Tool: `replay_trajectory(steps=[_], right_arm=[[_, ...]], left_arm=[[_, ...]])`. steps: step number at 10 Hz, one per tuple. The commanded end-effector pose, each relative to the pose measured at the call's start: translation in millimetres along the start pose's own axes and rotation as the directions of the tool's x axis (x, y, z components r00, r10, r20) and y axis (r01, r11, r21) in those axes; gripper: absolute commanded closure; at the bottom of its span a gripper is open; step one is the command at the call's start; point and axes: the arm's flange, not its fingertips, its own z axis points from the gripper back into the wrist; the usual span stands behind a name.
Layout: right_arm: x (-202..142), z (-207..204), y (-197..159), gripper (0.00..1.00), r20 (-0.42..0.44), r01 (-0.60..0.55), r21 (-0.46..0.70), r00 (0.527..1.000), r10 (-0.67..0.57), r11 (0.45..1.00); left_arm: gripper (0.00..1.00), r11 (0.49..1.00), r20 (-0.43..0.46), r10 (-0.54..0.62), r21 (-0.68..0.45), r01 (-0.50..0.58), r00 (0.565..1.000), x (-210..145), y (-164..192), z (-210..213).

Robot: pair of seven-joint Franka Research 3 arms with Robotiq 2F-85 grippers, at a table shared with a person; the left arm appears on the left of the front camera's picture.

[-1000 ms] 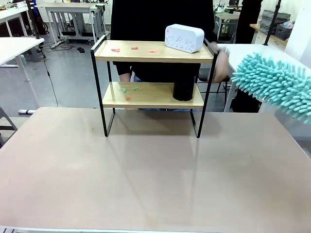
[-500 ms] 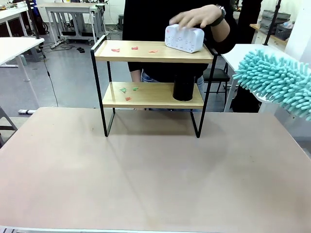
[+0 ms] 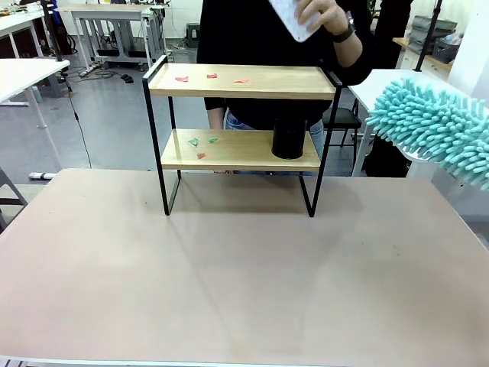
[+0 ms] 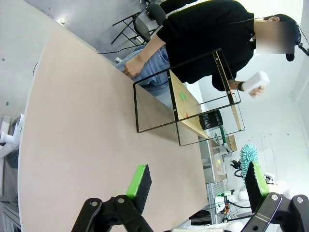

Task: Clean the shelf.
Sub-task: Clean the specific tier of the Shelf with the Duster once objects are removed.

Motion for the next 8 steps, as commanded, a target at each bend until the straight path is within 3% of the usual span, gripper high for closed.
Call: replay_trajectory(steps=[1, 5, 6, 8], right_arm=[[0, 3, 1, 0.92, -0.002, 0.010, -0.019, 1.000, -0.010, 1.000], [0, 3, 1, 0.92, -0.002, 0.010, -0.019, 1.000, -0.010, 1.000], [0, 0, 0, 0.88, 0.000, 0.000, 0.000, 1.000, 0.000, 1.000], [52, 3, 51, 0.88, 0.017, 0.126, -0.069, 0.992, -0.125, 0.990]], left_arm=[[0.00, 1.000, -0.013, -0.005, 0.000, 0.005, 1.000, -2, -2, 1], [0.00, 1.000, -0.013, -0.005, 0.000, 0.005, 1.000, -2, -2, 1], [0.00, 1.000, -0.013, -0.005, 0.000, 0.005, 1.000, -2, -2, 1], [0.00, 1.000, -0.013, -0.005, 0.000, 0.005, 1.000, -2, -2, 1]])
